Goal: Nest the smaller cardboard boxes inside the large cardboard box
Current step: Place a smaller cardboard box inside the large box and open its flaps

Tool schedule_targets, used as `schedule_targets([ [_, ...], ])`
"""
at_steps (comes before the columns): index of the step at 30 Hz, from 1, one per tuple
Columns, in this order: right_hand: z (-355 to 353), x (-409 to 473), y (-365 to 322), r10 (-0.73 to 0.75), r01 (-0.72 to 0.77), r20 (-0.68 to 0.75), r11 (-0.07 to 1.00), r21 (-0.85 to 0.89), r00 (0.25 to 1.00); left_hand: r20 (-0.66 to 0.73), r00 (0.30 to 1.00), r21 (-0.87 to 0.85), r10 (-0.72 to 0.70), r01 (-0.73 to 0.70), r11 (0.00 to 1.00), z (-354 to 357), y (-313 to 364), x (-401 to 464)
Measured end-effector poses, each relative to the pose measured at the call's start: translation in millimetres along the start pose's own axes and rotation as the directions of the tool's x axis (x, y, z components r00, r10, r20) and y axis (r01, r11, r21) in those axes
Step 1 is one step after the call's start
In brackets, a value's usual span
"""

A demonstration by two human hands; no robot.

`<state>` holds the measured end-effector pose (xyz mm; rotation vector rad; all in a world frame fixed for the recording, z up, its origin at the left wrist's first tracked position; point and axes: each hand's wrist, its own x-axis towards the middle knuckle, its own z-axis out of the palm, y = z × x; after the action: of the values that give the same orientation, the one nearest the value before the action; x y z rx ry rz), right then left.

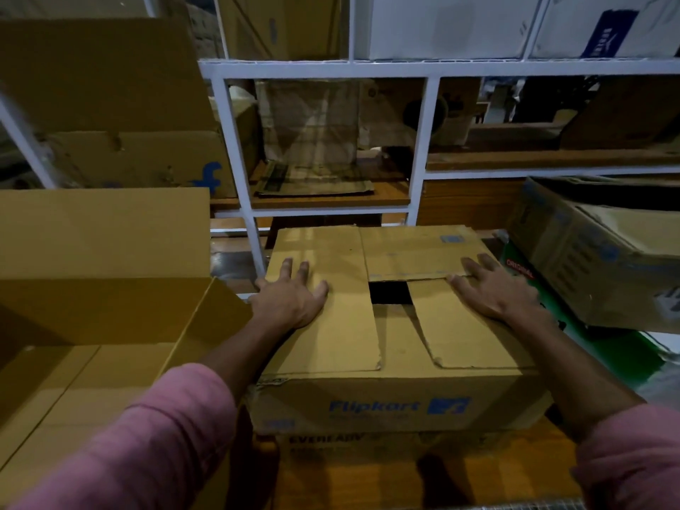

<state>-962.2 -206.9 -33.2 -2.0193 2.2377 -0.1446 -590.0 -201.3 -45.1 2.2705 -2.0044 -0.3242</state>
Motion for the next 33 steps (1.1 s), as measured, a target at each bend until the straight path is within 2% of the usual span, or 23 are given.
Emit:
schedule_targets([
  [7, -4, -15, -18, -0.031, 0.033, -0.045, 0.999, 0.024, 0.999, -0.021, 0.998, -0.051, 0.052, -0.053, 0.997, -13, -1, -21],
  [14, -43, -19, -56, -0.117, 0.123, -0.155, 0.992, 0.035, 0.981, -0.162, 0.987, -0.021, 0.022, -0.026, 0.999, -60, -28, -19],
  [19, -82, -25, -100, -0.111, 0.123, -0.225, 0.991, 0.041, 0.968, -0.267, 0.964, 0.0, -0.006, 0.006, 1.0, -117, -52, -33],
  [27, -98, -44, -177, -0.188, 0.217, -0.264, 0.972, 0.088, 0.946, -0.341, 0.94, 0.028, -0.025, 0.037, 0.999, -177, -126, -60],
  [33, -92, -88, -277, -0.239, 0.282, -0.306, 0.953, 0.107, 0.922, -0.368, 0.928, 0.006, -0.051, 0.057, 0.998, -203, -227, -80],
])
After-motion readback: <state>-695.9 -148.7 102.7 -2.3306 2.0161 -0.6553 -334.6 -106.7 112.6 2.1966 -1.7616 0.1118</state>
